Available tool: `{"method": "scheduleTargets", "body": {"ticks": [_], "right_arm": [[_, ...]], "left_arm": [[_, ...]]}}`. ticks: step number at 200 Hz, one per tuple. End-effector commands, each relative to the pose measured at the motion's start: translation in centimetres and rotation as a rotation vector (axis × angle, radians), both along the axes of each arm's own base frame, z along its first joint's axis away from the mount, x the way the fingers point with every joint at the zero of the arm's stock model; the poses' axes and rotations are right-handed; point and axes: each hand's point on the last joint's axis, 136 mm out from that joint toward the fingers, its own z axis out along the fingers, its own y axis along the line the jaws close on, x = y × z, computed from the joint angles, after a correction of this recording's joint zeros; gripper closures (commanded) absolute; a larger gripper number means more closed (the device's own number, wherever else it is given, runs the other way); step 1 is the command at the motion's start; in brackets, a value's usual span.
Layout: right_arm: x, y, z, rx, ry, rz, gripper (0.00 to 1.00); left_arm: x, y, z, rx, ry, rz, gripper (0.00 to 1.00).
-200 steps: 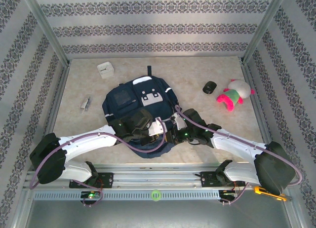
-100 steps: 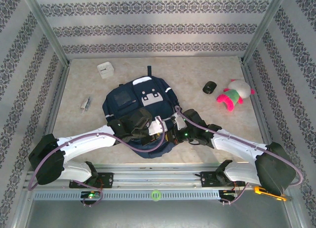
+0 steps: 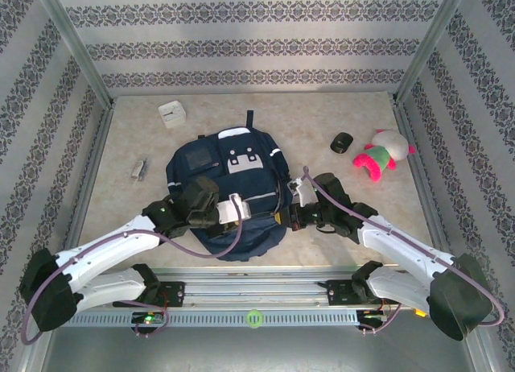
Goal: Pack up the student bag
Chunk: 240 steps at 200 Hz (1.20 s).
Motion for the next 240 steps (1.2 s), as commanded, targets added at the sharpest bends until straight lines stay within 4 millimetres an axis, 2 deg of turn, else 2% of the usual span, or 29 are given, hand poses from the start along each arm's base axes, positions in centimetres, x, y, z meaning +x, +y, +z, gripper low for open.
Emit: {"method": "scheduleTargets", "body": {"ticks": [1,7,27,40,62,95,117,130,139,145,153,169,176,186,201,240], "right_arm": [[-0.3,-0.7,-2.0,-0.068,0.042,-0.044,1.0],[-0.4,-0.5,-1.8,-0.063,0.038,-0.037,1.0],[-0.4,-0.2,-1.5,-0.059,0.032,-0.029,1.0],[-0.4,-0.2,-1.6,-0.061,0.032,-0.029,1.0],[-0.4,-0.2,-1.5,-0.06,0.032,-0.028,1.0],[-0.5,-0.2,-1.8,-0.071,0.04,-0.028,1.0],[-0.5,-0.3,-1.6,-0.07,0.036,-0.031,1.0],[-0.4,-0.2,-1.3,-0.064,0.03,-0.03,1.0],[-0.4,-0.2,-1.2,-0.062,0.027,-0.028,1.0],[-0.4,-0.2,-1.1,-0.062,0.026,-0.029,1.0],[-0.4,-0.3,-1.2,-0.065,0.025,-0.029,1.0],[-0.4,-0.4,-1.8,-0.081,0.03,-0.033,1.0],[-0.4,-0.5,-2.1,-0.088,0.032,-0.034,1.0],[-0.4,-0.3,-2.4,-0.087,0.035,-0.028,1.0],[-0.6,0.1,-2.5,-0.085,0.031,-0.013,1.0],[-0.2,0.5,-3.0,-0.106,0.014,-0.016,0.95]], "left_arm": [[-0.9,1.6,-0.7,0.052,0.065,0.017,0.49],[-0.7,1.1,-0.2,0.033,0.076,0.028,0.44],[0.7,-0.7,1.5,-0.019,0.075,0.085,0.35],[1.8,-2.0,2.3,-0.033,0.046,0.129,0.33],[2.3,-4.5,2.5,-0.044,0.039,0.115,0.3],[2.0,-7.0,0.2,-0.019,0.104,0.084,0.29],[2.2,-6.8,-2.0,0.038,0.123,0.102,0.27],[3.1,-6.2,-3.1,0.077,0.103,0.156,0.27],[3.2,-5.8,-3.6,0.106,0.102,0.169,0.33],[3.2,-5.7,-3.8,0.116,0.104,0.166,0.42],[3.2,-5.7,-3.8,0.117,0.103,0.167,0.61],[2.4,-6.2,-3.2,0.06,0.097,0.112,0.83],[1.9,-6.4,-2.8,0.023,0.093,0.086,0.89],[1.5,-6.8,-2.0,-0.043,0.083,0.062,0.94],[1.0,-7.2,-1.1,-0.113,0.089,0.048,0.97],[0.6,-8.3,0.1,-0.215,0.139,0.046,0.99]]}}
